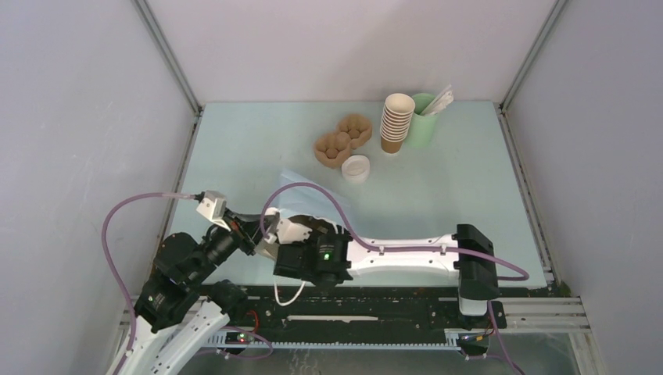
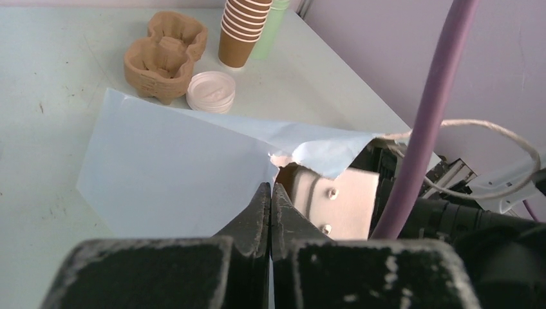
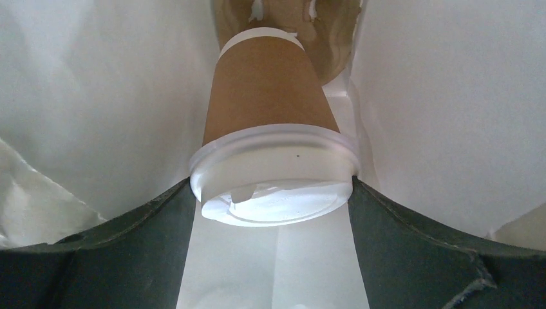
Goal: Pack the takeout coffee
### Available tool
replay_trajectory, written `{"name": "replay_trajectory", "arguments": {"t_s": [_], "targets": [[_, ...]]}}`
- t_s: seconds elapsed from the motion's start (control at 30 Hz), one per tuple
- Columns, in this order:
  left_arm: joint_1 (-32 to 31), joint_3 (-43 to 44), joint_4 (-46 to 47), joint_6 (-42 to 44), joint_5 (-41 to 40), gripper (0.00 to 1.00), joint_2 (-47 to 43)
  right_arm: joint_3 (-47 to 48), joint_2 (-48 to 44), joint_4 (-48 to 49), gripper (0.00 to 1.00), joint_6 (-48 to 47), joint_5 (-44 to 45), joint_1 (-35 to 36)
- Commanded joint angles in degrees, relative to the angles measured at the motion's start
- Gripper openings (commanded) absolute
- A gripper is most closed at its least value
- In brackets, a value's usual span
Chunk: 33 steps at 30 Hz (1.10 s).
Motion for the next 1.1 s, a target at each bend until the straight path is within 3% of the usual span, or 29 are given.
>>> {"name": "replay_trajectory", "arguments": {"t_s": [0.0,0.53,0.9,1.07], "targets": [[-0.2,-0.5,0.7,-0.7,0.6,0.0,0.3,-4.1,-7.7,13.6,0.61,-0.6,2.7,-1.3],[-0.2,-0.3,0.7,-1.3,0.7,0.0,1.2,-10.7,-10.2,22.2,0.62,-15.6,-1.5,-5.2],[-0.2,-1.1,1.0,-4.4,-1.0,0.0,1.1,-9.0,-6.5,21.7,0.61,-12.0,-2.7,-3.2],[-0.1,-0.2,-3.1,-7.3,-9.5,0.03,1.5,-5.8,-4.4,18.8,0.61,-8.2,-1.7,-3.0]]}}
